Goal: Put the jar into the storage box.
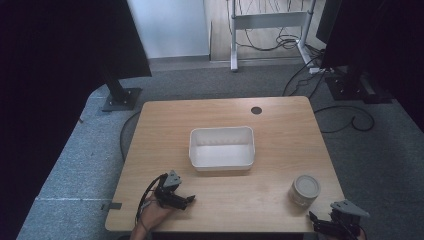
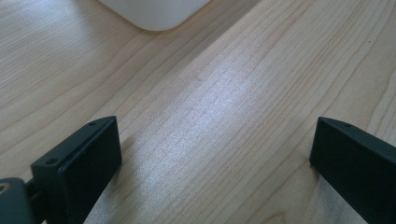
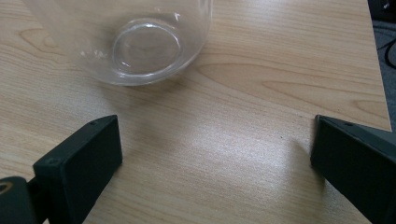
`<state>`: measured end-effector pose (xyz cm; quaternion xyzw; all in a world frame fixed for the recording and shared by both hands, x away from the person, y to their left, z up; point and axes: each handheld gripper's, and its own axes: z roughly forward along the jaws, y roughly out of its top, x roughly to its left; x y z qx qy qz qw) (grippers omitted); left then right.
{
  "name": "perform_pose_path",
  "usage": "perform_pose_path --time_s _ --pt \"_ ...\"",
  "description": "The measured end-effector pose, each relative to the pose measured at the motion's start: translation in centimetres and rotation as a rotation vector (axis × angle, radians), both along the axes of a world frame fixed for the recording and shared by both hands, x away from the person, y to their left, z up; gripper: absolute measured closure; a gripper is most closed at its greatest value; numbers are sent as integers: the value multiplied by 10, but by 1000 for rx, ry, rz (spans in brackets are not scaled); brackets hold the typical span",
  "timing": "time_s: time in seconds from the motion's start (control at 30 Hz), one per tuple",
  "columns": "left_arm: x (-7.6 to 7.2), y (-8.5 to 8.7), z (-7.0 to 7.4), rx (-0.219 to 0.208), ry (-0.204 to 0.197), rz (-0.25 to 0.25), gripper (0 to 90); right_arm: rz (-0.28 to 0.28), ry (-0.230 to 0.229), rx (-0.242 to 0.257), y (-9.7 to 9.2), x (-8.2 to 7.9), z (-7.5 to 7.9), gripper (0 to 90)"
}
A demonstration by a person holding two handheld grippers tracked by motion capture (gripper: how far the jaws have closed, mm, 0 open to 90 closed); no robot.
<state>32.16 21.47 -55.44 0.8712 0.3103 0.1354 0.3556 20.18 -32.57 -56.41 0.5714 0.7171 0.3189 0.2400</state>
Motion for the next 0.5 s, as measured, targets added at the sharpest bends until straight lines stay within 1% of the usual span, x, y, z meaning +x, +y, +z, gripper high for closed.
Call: perform_pose_path --time_s 0.07,0.27,0.5 --pt "0 0 0 3 2 -5 3 1 -6 3 0 -1 -1 10" --pt "0 0 0 2 3 0 3 2 -5 2 0 0 -1 2" --pt "-1 0 0 2 3 5 3 7 4 0 0 -1 0 0"
